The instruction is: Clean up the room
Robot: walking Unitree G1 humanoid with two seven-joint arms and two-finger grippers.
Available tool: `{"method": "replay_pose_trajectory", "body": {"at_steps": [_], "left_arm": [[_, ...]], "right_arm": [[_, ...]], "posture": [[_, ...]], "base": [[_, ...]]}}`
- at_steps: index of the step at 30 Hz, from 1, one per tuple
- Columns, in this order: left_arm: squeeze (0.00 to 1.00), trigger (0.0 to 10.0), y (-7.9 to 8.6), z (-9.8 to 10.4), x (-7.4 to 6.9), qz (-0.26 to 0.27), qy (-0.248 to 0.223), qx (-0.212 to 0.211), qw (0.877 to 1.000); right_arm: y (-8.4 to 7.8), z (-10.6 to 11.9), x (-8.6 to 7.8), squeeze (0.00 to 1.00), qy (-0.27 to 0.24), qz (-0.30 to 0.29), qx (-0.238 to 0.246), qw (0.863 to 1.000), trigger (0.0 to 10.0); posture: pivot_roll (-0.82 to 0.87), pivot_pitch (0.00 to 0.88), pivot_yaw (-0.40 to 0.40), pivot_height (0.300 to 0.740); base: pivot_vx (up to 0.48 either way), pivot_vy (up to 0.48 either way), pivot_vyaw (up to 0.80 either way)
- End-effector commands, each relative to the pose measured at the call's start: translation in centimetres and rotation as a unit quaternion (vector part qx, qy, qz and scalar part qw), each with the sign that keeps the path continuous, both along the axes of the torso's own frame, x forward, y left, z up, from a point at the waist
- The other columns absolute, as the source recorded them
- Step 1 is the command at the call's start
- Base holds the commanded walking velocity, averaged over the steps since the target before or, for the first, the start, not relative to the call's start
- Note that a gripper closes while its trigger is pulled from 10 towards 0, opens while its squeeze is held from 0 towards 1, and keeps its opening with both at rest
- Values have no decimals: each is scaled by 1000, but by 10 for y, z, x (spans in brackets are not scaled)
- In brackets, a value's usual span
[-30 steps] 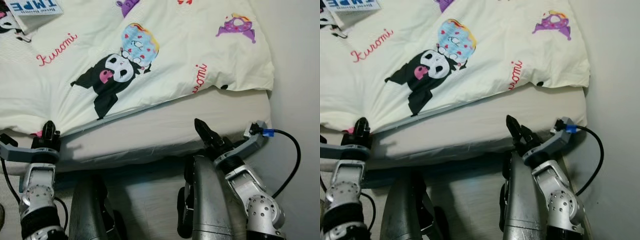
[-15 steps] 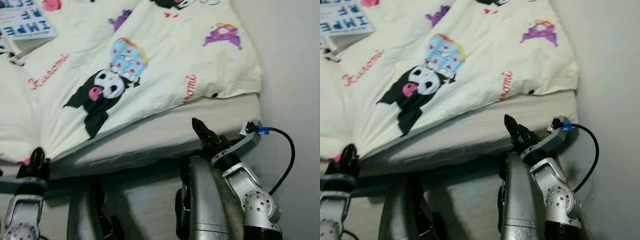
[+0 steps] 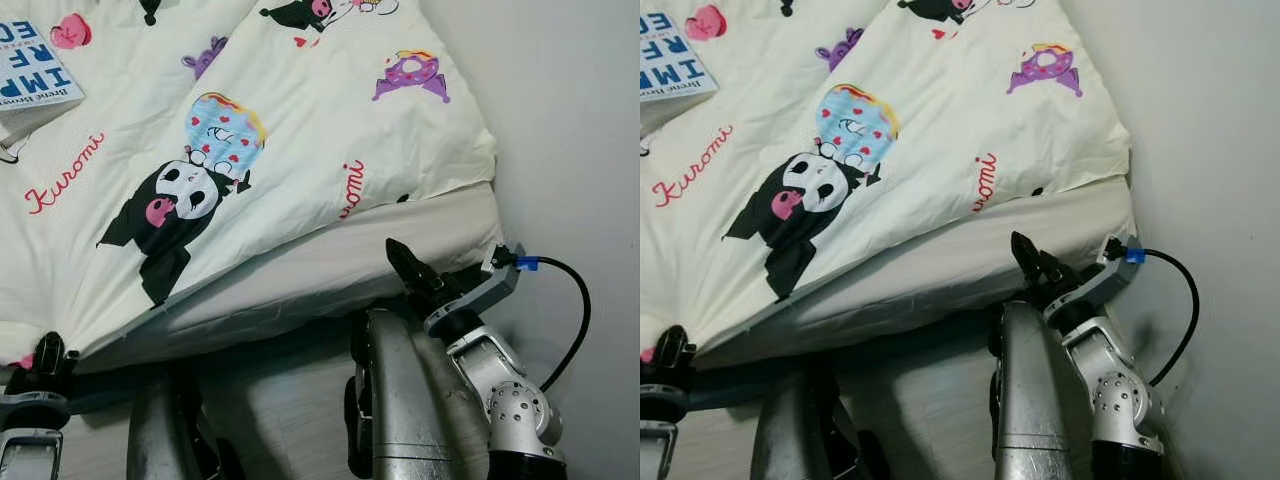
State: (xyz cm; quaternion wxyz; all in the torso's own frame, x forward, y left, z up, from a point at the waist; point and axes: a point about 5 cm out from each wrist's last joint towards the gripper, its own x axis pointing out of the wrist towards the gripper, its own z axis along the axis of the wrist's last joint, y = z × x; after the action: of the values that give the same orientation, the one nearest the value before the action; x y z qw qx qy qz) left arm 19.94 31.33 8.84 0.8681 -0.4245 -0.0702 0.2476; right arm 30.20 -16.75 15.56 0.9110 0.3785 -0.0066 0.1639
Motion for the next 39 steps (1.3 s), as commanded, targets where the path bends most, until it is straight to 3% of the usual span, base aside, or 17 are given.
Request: {"method": "replay_pose_trajectory", "body": {"at_steps": [1,2,3,9,11,12,15,16,21,26,27,29,31,32,34,35,39], "left_arm": [[0,4588,8,-47,-41,48,122,-45,990],[0,4588,8,-47,-41,48,122,-45,990],[1000,10000,5,-45,-32,37,116,-42,992],[1000,10000,-1,-34,-4,8,90,-29,995],[1000,10000,-1,-34,-4,8,90,-29,995],[1000,10000,-10,-17,13,-32,62,-3,998],[1000,10000,-18,-6,21,-61,46,18,997],[1000,10000,-34,11,33,-113,22,58,992],[1000,10000,-45,22,39,-145,6,84,986],[1000,10000,-68,57,59,-204,-45,143,967],[1000,10000,-79,73,67,-226,-65,172,956],[1000,10000,-79,73,67,-226,-65,172,956],[1000,10000,-103,106,79,-271,-109,235,927],[0,10000,-118,129,82,-295,-140,263,908],[0,10000,-118,129,82,-295,-140,263,908],[0,10000,-127,144,82,-309,-162,279,894],[0,10000,-131,157,81,-318,-177,288,886]], "right_arm": [[0,-10,-2,0,15,-1,3,1000,10000],[0,-10,-2,0,15,-1,3,1000,10000],[0,-10,-2,0,14,-1,3,1000,10000],[-1,-9,-2,0,11,-5,4,1000,10000],[-1,-9,-2,0,11,-5,4,1000,10000],[-5,-7,-1,0,7,-10,7,1000,10000],[-7,-6,0,0,4,-15,10,1000,10000],[-11,-5,4,0,2,-27,18,999,10000],[-14,-4,7,0,3,-36,25,999,10000],[-23,-10,22,0,18,-75,24,997,10000],[-27,-13,30,0,28,-88,23,995,10000],[-27,-13,30,0,28,-88,23,995,10000],[-37,-18,47,0,47,-107,27,993,10000],[-45,-19,56,0,57,-120,31,991,10000],[-45,-19,56,0,57,-120,31,991,10000],[-51,-18,62,0,63,-129,33,989,10000],[-58,-13,68,0,63,-144,36,987,10000]], "posture": [[-57,472,10,482],[-57,472,10,482],[-58,471,11,482],[-66,469,18,482],[-66,469,18,482],[-67,469,20,482],[-61,468,23,482],[-61,468,23,482],[-61,468,23,482],[-36,459,34,482],[-20,458,35,482],[-20,458,35,482],[15,461,37,482],[75,468,49,482],[75,468,49,482],[80,470,51,482],[106,483,63,482]], "base": [[0,0,0],[0,0,0],[0,0,0],[0,0,0],[0,0,0],[0,0,0],[0,0,0],[0,0,0],[0,0,0],[0,0,0],[0,0,0],[0,0,0],[0,0,0],[0,0,0],[0,0,0],[0,0,0],[0,0,0]]}}
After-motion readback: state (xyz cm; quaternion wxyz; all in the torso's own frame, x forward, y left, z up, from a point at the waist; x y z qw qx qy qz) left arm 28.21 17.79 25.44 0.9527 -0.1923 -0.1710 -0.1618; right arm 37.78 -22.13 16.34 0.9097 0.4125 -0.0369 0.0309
